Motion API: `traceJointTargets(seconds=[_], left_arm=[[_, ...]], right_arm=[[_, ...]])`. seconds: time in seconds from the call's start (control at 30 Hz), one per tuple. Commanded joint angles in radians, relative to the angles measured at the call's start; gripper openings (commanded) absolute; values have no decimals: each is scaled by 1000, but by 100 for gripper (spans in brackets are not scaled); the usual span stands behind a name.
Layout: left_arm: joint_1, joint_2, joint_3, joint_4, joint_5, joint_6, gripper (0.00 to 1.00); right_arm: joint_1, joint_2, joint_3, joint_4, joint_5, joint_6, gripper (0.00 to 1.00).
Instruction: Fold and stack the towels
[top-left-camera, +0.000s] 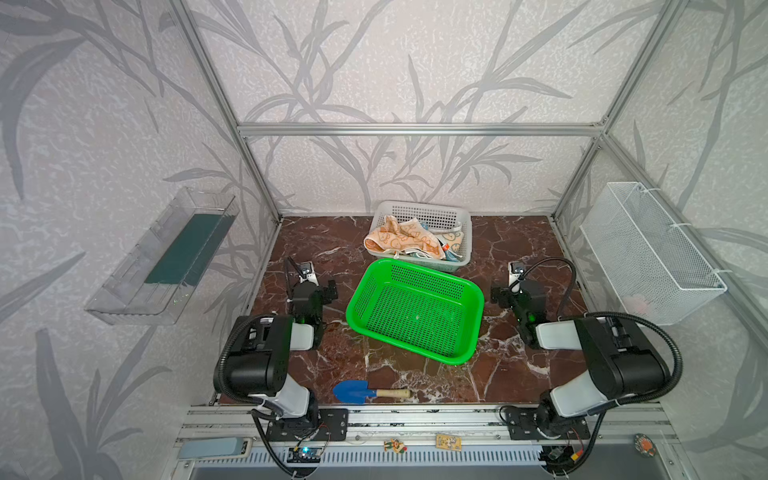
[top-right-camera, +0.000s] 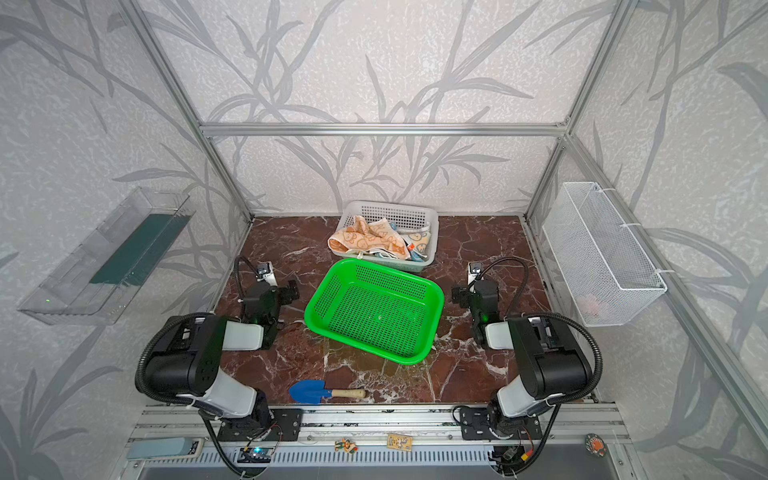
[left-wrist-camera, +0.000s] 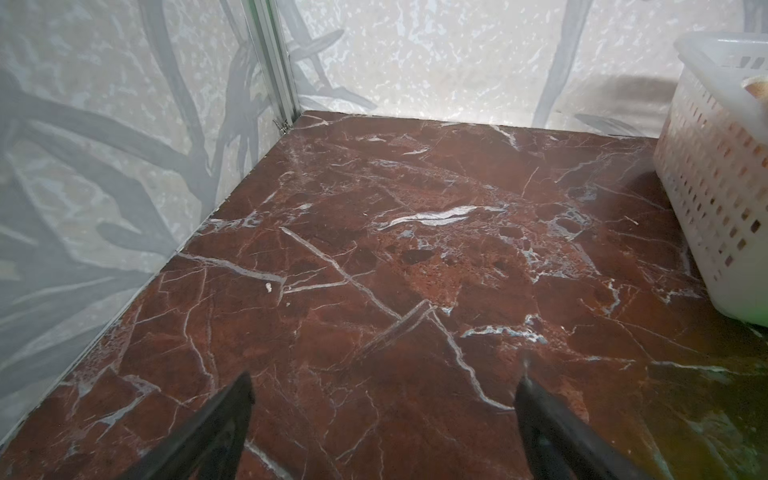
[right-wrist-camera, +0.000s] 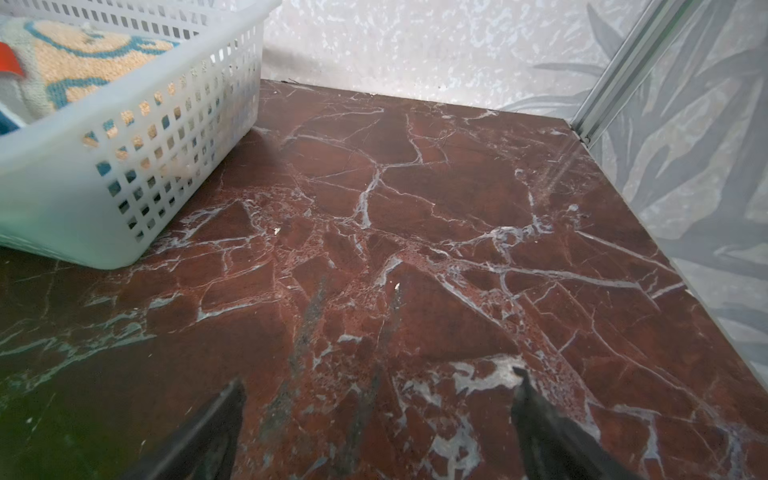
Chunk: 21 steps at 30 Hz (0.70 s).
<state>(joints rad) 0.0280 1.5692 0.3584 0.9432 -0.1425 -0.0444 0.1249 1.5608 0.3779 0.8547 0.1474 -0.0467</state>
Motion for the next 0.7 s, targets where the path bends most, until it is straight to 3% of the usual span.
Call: traceJointTargets(seconds=[0.0,0.67], left_arm=[[-2,-4,8,18,13,18,99],[-6,-2,10,16,25,29,99]], right_arm=[[-4,-18,19,9,-5,-5,99],[-4,-18,21,5,0,0,99]])
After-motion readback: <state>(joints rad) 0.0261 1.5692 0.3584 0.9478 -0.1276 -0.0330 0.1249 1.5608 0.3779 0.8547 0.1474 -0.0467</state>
